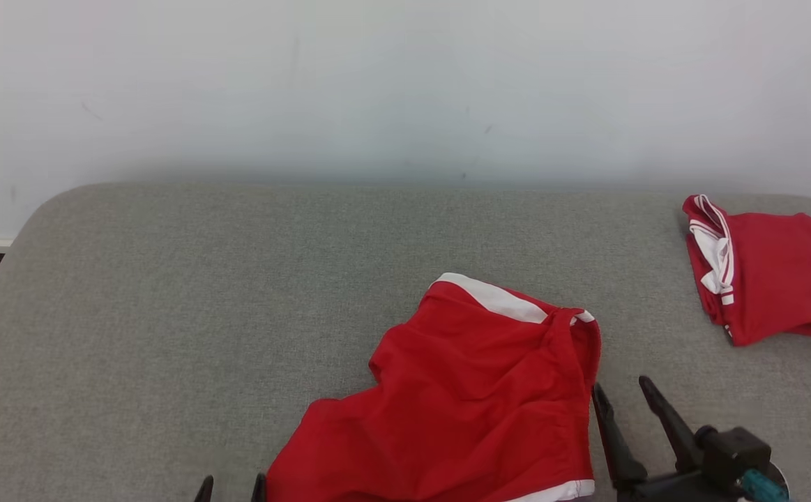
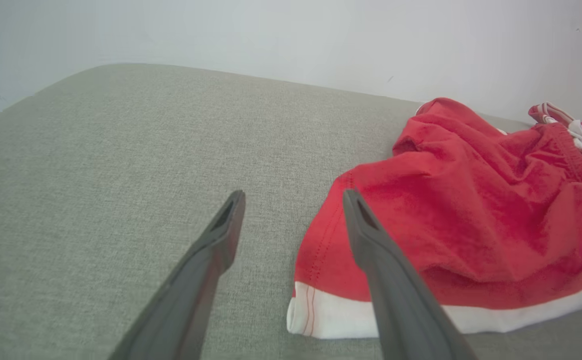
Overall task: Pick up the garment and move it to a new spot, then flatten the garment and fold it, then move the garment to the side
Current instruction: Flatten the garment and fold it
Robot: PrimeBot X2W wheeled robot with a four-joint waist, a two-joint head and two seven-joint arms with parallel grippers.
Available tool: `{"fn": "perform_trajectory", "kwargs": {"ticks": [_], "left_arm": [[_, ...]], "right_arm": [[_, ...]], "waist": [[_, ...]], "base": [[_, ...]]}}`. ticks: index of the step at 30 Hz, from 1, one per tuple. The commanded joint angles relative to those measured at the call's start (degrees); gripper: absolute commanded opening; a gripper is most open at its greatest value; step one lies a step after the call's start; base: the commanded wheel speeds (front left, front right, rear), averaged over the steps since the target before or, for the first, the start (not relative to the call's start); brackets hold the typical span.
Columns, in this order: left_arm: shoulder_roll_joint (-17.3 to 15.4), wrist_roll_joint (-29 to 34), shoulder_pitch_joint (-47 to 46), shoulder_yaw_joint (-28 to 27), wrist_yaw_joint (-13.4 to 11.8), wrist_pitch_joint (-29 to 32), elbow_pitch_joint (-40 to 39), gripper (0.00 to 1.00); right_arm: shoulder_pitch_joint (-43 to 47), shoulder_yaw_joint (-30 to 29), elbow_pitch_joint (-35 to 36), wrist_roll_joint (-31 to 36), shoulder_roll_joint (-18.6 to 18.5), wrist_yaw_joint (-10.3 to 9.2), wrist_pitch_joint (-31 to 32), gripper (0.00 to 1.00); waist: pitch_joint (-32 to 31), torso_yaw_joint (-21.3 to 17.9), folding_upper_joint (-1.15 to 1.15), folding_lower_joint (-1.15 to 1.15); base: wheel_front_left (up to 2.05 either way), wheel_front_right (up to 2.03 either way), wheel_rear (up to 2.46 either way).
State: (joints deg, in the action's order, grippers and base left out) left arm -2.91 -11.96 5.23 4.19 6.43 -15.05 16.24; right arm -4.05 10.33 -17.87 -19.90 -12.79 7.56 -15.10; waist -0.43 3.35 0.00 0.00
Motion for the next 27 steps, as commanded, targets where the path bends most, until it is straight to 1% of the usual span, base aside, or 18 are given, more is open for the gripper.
{"fn": "perform_trajectory", "kwargs": {"ticks": [1, 7, 11, 18, 27], "left_arm": [[0.0, 0.9, 1.2, 0.2, 0.1, -0.1, 0.5, 1.0], [0.0, 2.2, 1.8, 1.0, 0.6, -0.1, 1.7, 1.0], [0.0, 1.9, 2.1, 1.4, 0.8, -0.1, 1.7, 1.0], [0.0, 1.1, 2.7, 1.6, 0.9, -0.1, 2.2, 1.0], [0.0, 2.3, 1.7, 1.8, 1.1, -0.1, 6.4, 1.0]], "right_arm": [[1.6, 0.1, 0.5, 1.5, -0.2, -0.14, 0.0, 1.0], [5.8, -0.6, 1.7, 3.3, 0.4, -0.14, 0.0, 1.0], [8.9, -1.8, 2.0, 3.8, 1.5, -0.14, 0.0, 1.0], [11.8, -0.4, 2.8, 4.7, 2.7, -0.14, 0.0, 1.0], [10.0, 4.0, -1.0, 4.3, -0.1, -0.14, 0.0, 1.0]], "waist": [[-0.2, -0.3, 0.0, 0.0], [-0.6, -0.4, 0.0, 0.0], [-0.5, -0.2, 0.0, 0.0], [-0.2, -0.5, 0.0, 0.0], [0.2, -0.5, 0.0, 0.0]], "base": [[0.0, 0.0, 0.0], [0.0, 0.0, 0.0], [0.0, 0.0, 0.0], [0.0, 0.0, 0.0], [0.0, 0.0, 0.0]]}}
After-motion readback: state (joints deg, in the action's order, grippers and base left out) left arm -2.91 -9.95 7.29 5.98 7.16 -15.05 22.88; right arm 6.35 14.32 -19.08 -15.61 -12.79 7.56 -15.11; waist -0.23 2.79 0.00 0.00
